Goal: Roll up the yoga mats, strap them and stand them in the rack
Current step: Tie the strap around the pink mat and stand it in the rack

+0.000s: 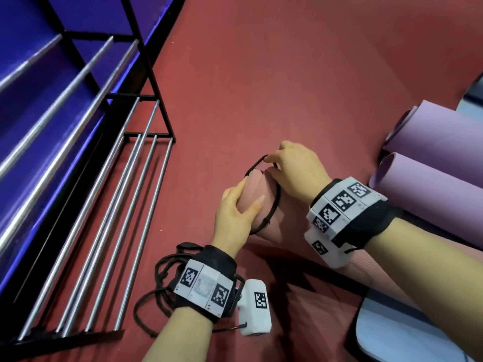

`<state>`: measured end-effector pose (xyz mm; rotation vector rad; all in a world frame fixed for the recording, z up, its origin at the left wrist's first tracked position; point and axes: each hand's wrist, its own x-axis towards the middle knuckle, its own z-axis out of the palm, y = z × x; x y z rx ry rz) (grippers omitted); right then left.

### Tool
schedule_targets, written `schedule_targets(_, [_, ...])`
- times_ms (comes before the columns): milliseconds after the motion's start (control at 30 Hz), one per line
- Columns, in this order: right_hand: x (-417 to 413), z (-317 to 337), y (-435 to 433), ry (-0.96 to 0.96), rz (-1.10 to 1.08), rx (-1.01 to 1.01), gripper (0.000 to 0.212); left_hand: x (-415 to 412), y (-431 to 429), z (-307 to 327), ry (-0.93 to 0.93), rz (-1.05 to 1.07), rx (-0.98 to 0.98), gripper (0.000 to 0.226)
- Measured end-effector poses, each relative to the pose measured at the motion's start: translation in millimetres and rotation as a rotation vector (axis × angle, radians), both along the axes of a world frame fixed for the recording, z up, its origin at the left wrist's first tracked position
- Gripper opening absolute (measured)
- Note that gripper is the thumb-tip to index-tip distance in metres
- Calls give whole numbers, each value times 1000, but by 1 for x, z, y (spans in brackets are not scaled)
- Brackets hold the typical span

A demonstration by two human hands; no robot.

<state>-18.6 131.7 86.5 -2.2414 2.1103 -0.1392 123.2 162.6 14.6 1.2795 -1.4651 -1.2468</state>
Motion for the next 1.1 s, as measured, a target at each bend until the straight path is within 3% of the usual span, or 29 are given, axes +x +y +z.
schedule_targets(67, [6, 9, -12, -156, -54, 165, 34, 1, 1, 2, 13, -33, -26, 51])
schedule_targets(167, [9, 20, -32, -654, -193, 407, 21, 5, 5, 0, 69, -47, -61, 52])
schedule_targets(200, [8, 20, -38, -727, -222, 470, 18, 7, 6, -1, 95, -48, -62, 52])
schedule_targets(233, [6, 19, -43, -696, -227, 508, 20, 8, 7, -2, 116, -51, -60, 53])
schedule_targets(367, [-14, -1, -41, -195, -211, 532, 35, 11, 8, -7, 185, -55, -41, 50])
schedule_targets(533, [-60, -21, 6, 141, -172, 701, 24, 15, 7, -23, 248, 13, 68, 52])
schedule_targets(600, [-63, -21, 28, 177, -106, 693, 31, 14, 6, -28, 228, 30, 71, 52])
schedule_targets(700, [-34, -14, 40, 110, 46, 299, 48, 9, -2, -26, 175, 5, 22, 47])
schedule_targets(800, [9, -7, 33, -95, 427, 176, 61, 5, -9, -21, 284, 22, 74, 18])
schedule_targets(900, [21, -16, 20, 73, 567, 207, 93, 2, -8, -12, 556, 62, 195, 22])
schedule_targets(967, [19, -20, 8, 184, 561, 174, 107, 5, -7, -13, 595, 91, 220, 23])
schedule_targets(1100, [17, -20, -3, 231, 566, 94, 91, 8, -3, -19, 499, 151, 198, 21])
